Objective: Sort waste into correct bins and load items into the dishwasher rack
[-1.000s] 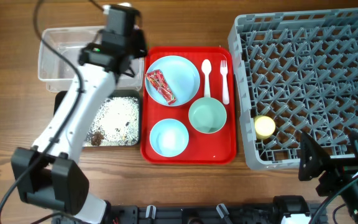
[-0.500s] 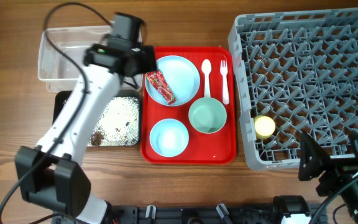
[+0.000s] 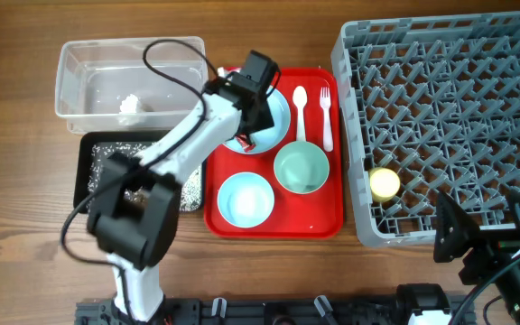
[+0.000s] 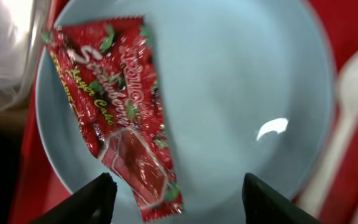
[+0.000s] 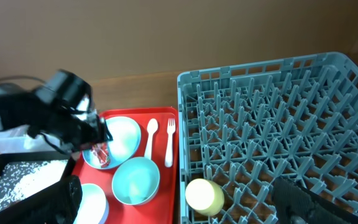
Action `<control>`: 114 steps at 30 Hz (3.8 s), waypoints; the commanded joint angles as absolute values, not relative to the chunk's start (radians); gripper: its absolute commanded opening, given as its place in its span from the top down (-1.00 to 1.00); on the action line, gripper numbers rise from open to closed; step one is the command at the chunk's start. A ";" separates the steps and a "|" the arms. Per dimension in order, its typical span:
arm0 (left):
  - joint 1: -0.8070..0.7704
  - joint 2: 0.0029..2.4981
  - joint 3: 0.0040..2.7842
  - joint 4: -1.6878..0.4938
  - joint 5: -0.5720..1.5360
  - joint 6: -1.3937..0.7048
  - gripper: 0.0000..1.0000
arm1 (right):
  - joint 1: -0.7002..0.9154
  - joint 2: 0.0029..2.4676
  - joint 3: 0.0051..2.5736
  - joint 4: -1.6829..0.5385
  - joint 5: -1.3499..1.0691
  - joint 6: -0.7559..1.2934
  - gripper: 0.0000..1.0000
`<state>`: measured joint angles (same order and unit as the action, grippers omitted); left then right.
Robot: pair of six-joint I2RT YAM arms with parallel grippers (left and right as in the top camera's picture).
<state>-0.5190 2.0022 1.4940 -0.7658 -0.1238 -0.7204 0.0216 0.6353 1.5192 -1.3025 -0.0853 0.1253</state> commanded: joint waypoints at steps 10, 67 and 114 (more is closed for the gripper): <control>-0.505 2.094 1.502 -0.767 -0.274 -0.853 -0.33 | 0.017 0.633 1.517 -1.303 -0.076 0.108 -1.00; -0.387 1.252 1.570 -1.045 -0.198 -0.344 -0.99 | 0.017 0.633 1.517 -1.303 -0.076 0.107 -0.99; -0.003 0.024 0.207 -0.081 0.034 -0.284 -1.00 | 0.017 0.633 1.517 -1.303 -0.076 0.107 -1.00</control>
<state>-0.0109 0.0761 0.3084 -0.1493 0.0177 -0.2970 0.0216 0.6353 1.5162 -1.3045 -0.0853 0.1253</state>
